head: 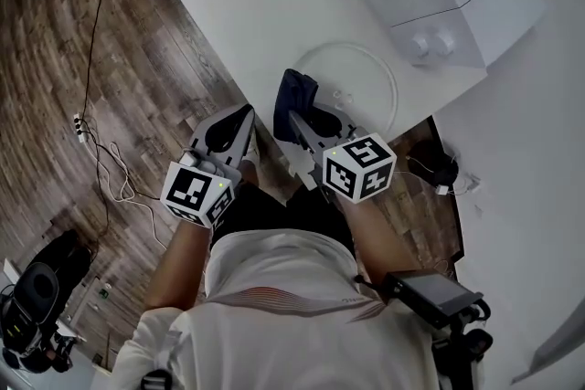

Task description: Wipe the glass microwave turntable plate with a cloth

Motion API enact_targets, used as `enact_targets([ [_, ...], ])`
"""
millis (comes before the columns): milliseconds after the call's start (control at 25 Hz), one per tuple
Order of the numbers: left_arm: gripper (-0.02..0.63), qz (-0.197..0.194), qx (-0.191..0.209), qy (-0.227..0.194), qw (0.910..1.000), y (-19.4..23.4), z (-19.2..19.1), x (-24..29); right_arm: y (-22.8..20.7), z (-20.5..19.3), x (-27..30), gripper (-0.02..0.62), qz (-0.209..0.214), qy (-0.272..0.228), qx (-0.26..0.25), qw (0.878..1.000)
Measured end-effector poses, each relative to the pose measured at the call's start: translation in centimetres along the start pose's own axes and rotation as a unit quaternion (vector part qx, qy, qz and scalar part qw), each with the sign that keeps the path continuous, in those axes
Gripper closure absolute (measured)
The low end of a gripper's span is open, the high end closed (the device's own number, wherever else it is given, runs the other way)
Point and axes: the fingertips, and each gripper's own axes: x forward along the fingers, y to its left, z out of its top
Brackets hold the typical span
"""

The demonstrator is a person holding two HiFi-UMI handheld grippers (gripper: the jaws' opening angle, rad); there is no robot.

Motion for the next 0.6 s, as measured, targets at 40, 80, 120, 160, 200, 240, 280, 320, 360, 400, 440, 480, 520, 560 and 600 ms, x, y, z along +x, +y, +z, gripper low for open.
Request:
enact_targets([
  [40,0.595,0.000,-0.002,0.001,1.0000,0.1,-0.1,-0.1,-0.4,-0.5,0.3,0.534,-0.006,0.009,0.008,1.000],
  [80,0.595,-0.001,-0.003,0.001,1.0000,0.1,-0.2,-0.2,-0.9,-1.0,0.5,0.534,-0.012,0.017,0.016,1.000],
  [120,0.595,-0.002,-0.004,0.002,1.0000,0.2,-0.3,-0.2,-1.4,-1.3,0.6,0.534,-0.017,0.024,0.023,0.999],
  [160,0.595,-0.004,-0.005,0.004,1.0000,0.2,-0.3,-0.2,-1.9,-1.7,0.6,0.534,-0.022,0.030,0.031,0.999],
  [200,0.595,-0.005,-0.005,0.005,1.0000,0.2,-0.4,-0.1,-2.3,-1.9,0.6,0.534,-0.027,0.035,0.037,0.998],
  [240,0.595,-0.006,-0.005,0.006,0.9999,0.2,-0.5,-0.1,-2.8,-2.1,0.6,0.534,-0.031,0.039,0.042,0.998],
  [280,0.595,-0.008,-0.005,0.008,0.9999,0.2,-0.6,0.0,-3.2,-2.3,0.5,0.534,-0.035,0.041,0.048,0.997],
  [320,0.595,-0.009,-0.005,0.009,0.9999,0.2,-0.7,0.2,-3.7,-2.4,0.3,0.534,-0.038,0.043,0.053,0.997],
  [360,0.595,-0.010,-0.005,0.010,0.9999,0.1,-0.8,0.4,-4.2,-2.6,0.1,0.534,-0.041,0.044,0.058,0.996],
  [400,0.595,-0.011,-0.005,0.010,0.9999,0.0,-0.8,0.7,-4.6,-2.7,-0.2,0.534,-0.044,0.044,0.064,0.996],
  [440,0.595,-0.013,-0.004,0.011,0.9998,-0.2,-0.9,0.9,-5.0,-2.8,-0.5,0.534,-0.046,0.043,0.069,0.996],
  [480,0.595,-0.015,-0.004,0.011,0.9998,-0.4,-0.9,1.1,-5.4,-3.0,-0.9,0.534,-0.048,0.041,0.075,0.995],
  [520,0.595,-0.018,-0.003,0.012,0.9998,-0.6,-0.9,1.3,-5.8,-3.1,-1.3,0.534,-0.050,0.039,0.083,0.995],
  [560,0.595,-0.020,-0.003,0.012,0.9997,-0.8,-0.9,1.5,-6.2,-3.3,-1.7,0.534,-0.052,0.037,0.090,0.994],
  [600,0.595,-0.022,-0.002,0.013,0.9997,-1.0,-0.9,1.7,-6.6,-3.4,-2.2,0.534,-0.056,0.036,0.096,0.993],
])
